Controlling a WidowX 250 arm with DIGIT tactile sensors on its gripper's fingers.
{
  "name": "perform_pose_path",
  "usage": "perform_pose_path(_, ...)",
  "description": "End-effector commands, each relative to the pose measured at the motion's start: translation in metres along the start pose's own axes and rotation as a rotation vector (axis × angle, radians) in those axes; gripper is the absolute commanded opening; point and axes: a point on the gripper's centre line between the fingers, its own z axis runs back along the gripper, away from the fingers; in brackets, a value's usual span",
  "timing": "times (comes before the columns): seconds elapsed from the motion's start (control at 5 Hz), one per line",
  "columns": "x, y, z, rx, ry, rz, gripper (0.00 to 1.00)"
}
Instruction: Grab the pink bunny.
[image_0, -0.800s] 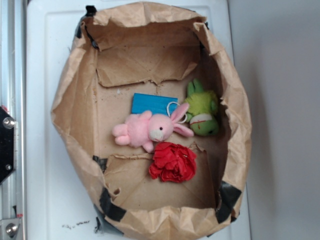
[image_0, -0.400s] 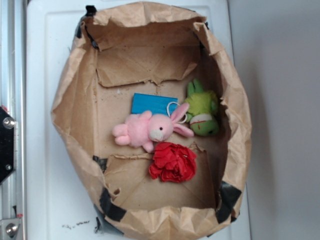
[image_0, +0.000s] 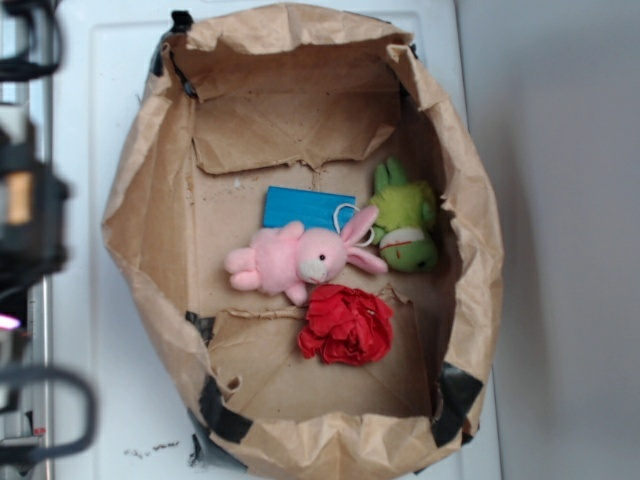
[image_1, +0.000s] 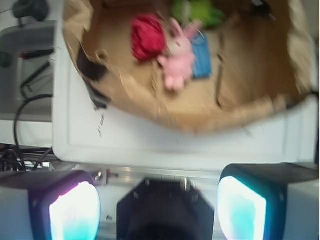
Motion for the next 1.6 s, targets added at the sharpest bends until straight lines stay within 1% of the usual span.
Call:
perform_pose_path(0.0,0.037,0.053,-0.027,-0.029,-0.089,-0.101,1.00)
perform_pose_path(0.2,0.056,0.051,-0.056,-0.117,-0.079,-0.132,1.00)
perform_pose_path(0.4,0.069,0.036,-0.079,-0.054,-0.082,-0.113,1.00)
perform_pose_path(1.2,0.069,0.036,-0.079,-0.054,-0.082,-0.113,1.00)
perform_pose_path(1.4,0.068,0.028,-0.118,0.074,-0.058,-0.054,1.00)
